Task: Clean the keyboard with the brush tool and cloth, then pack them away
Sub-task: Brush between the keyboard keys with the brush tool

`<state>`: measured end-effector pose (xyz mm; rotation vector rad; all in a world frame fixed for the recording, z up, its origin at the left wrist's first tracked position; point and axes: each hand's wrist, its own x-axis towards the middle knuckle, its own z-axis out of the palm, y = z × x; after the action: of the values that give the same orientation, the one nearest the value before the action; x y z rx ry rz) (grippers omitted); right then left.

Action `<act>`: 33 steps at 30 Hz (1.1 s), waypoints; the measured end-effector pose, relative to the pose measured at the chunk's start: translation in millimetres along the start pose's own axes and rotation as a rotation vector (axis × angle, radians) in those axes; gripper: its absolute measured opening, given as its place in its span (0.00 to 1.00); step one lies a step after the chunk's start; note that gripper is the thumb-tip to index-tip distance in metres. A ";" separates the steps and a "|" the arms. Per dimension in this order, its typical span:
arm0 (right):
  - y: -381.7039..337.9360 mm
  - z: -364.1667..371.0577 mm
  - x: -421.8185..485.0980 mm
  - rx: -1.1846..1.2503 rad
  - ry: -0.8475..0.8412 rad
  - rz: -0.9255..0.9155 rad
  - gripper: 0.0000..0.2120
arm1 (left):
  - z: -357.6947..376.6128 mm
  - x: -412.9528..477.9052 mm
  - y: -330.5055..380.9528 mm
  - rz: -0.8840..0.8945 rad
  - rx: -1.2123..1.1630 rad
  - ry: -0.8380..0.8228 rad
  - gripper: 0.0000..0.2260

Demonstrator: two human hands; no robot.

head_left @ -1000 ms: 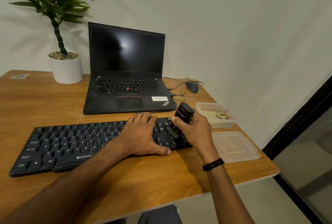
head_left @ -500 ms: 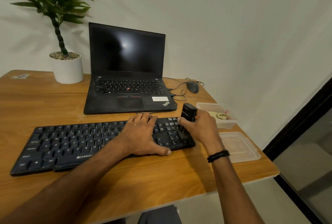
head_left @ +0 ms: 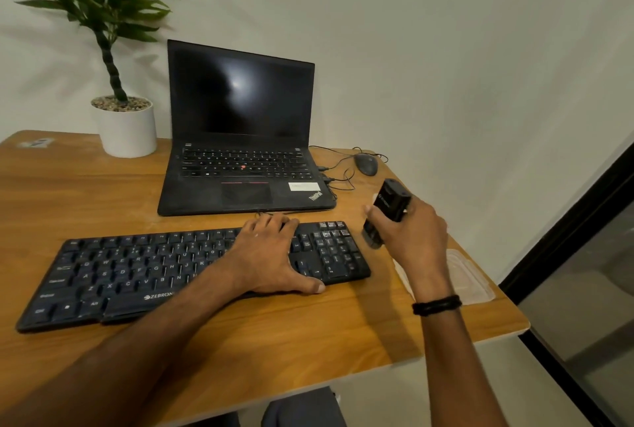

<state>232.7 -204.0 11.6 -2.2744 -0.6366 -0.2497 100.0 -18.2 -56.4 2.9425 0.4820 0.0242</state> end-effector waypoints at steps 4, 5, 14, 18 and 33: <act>3.4 11.2 -1.6 0.039 0.015 0.009 0.15 | 0.3 -0.6 -2.7 -0.003 0.003 0.000 0.60; 4.7 14.8 -3.0 0.051 0.018 0.016 0.16 | 0.2 -1.2 -2.5 -0.003 0.002 0.000 0.59; -11.6 48.1 -22.8 0.058 -0.177 -0.075 0.15 | 3.3 -0.7 0.1 0.004 0.005 0.036 0.59; -11.8 44.8 -8.2 0.048 -0.118 -0.033 0.14 | 2.1 0.0 -1.2 0.003 0.002 0.034 0.59; 6.9 43.7 -5.4 0.234 -0.140 0.080 0.11 | 1.6 0.2 -0.1 0.001 0.000 0.021 0.60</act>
<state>231.1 -178.9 -25.2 -2.0978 -0.6110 0.0225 100.3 -18.3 -57.9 2.9454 0.4831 0.0548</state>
